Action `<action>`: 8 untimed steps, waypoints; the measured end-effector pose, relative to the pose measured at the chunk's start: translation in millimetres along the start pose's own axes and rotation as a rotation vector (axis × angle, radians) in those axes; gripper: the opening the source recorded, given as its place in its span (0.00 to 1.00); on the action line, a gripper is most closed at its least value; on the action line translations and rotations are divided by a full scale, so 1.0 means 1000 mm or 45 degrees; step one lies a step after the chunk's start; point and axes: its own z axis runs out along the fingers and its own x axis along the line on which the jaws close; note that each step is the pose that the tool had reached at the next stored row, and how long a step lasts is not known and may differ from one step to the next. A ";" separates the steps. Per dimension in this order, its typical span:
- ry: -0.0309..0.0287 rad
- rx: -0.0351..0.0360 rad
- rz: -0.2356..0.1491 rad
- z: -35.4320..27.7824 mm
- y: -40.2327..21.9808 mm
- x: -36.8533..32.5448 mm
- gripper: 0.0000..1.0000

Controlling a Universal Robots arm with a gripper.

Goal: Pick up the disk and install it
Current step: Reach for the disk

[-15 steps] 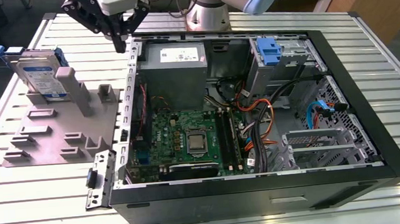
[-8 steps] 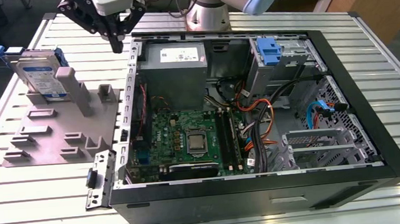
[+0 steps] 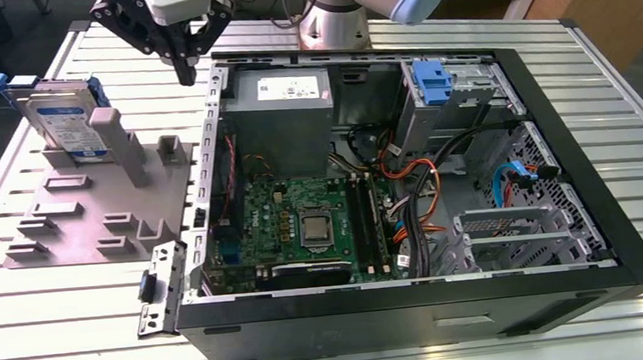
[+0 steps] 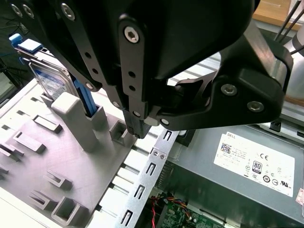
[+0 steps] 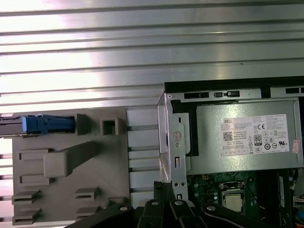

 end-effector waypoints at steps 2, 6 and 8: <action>-0.0001 -0.0001 0.000 0.0000 0.0000 0.0001 0.11; 0.0000 0.0000 0.000 0.0000 -0.0002 0.0023 0.11; 0.0000 0.0000 0.000 0.0000 -0.0003 0.0042 0.11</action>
